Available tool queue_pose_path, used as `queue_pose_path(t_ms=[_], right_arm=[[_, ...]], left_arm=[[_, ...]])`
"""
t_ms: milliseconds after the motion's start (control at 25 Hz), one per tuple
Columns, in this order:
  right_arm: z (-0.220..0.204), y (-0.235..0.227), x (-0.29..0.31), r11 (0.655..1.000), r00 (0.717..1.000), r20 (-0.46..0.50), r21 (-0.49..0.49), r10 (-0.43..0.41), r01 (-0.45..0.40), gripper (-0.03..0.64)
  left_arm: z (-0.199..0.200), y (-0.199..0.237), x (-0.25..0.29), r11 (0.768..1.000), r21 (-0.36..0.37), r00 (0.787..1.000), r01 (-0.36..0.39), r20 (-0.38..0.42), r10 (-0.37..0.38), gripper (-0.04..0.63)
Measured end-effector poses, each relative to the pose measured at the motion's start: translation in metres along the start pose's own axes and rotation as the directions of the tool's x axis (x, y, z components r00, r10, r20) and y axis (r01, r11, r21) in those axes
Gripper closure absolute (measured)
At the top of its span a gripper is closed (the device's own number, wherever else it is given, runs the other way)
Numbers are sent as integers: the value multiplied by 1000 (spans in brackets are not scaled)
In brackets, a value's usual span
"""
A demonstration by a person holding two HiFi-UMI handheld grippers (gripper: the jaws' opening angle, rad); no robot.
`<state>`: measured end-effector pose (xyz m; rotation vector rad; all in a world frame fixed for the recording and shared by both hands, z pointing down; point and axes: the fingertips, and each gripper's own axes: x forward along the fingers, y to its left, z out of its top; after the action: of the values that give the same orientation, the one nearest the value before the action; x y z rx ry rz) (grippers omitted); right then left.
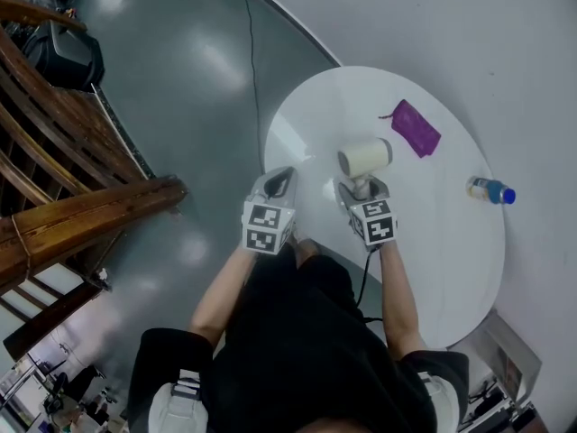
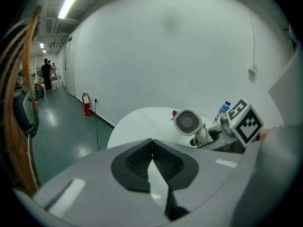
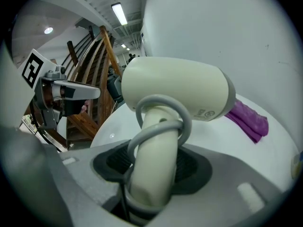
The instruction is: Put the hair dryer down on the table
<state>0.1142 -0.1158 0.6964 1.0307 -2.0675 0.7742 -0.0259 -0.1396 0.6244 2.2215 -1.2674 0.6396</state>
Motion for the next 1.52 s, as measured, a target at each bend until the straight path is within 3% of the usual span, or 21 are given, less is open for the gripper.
queue_pose_path(t_ms=[720, 1520], right_arm=[[-14, 3, 27, 999, 986, -164, -51, 4, -12, 379], [-17, -2, 34, 988, 975, -211, -153, -68, 36, 376]], left_arm=[[-9, 14, 10, 1000, -22, 999, -10, -35, 9, 588], [-13, 17, 19, 999, -33, 999, -6, -54, 4, 588]])
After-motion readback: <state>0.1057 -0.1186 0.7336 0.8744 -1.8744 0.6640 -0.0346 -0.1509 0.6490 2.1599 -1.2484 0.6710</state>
